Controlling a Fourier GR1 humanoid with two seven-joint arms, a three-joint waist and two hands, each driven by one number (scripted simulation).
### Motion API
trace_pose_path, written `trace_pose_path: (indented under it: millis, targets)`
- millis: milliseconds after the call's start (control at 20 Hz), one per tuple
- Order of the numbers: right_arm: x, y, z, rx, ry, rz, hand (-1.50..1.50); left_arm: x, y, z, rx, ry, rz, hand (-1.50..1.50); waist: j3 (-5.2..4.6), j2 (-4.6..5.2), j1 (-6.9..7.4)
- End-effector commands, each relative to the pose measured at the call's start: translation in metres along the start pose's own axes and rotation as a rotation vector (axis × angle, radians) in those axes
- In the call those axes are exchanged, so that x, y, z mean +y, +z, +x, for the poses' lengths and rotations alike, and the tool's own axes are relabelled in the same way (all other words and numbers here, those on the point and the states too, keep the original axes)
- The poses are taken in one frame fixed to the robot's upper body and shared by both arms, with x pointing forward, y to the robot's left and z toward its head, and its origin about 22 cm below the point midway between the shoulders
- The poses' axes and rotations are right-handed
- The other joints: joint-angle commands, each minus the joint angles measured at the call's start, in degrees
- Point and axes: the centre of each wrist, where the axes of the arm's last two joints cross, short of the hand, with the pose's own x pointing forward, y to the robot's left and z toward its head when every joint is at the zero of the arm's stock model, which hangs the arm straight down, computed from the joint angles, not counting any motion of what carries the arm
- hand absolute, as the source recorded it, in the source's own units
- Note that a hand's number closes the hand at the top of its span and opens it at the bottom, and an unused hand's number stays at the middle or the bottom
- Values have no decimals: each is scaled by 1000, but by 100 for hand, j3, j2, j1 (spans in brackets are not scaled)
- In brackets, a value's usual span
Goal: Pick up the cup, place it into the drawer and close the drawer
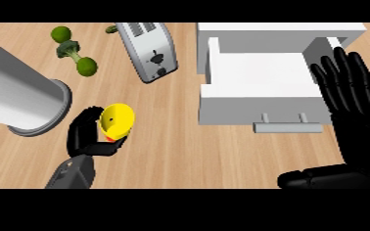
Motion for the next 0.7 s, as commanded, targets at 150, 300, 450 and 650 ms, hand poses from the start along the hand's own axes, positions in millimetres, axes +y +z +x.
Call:
trace_pose_path:
  millis: [150,300,450,650]
  targets:
    - [-1,0,9,-4,-5,-14,-150,-28,-21,15,-142,105,-125,150,4,-22,45]
    - [-15,-3,7,20,12,-26,-150,-45,-24,33,-135,85,-203,150,8,-31,90]
    - [0,1,12,14,0,-24,-150,-67,-43,63,-146,98,-260,150,9,-44,103]
    - [-5,-3,20,21,-10,8,-150,-98,-85,102,-157,138,-287,150,6,-30,58]
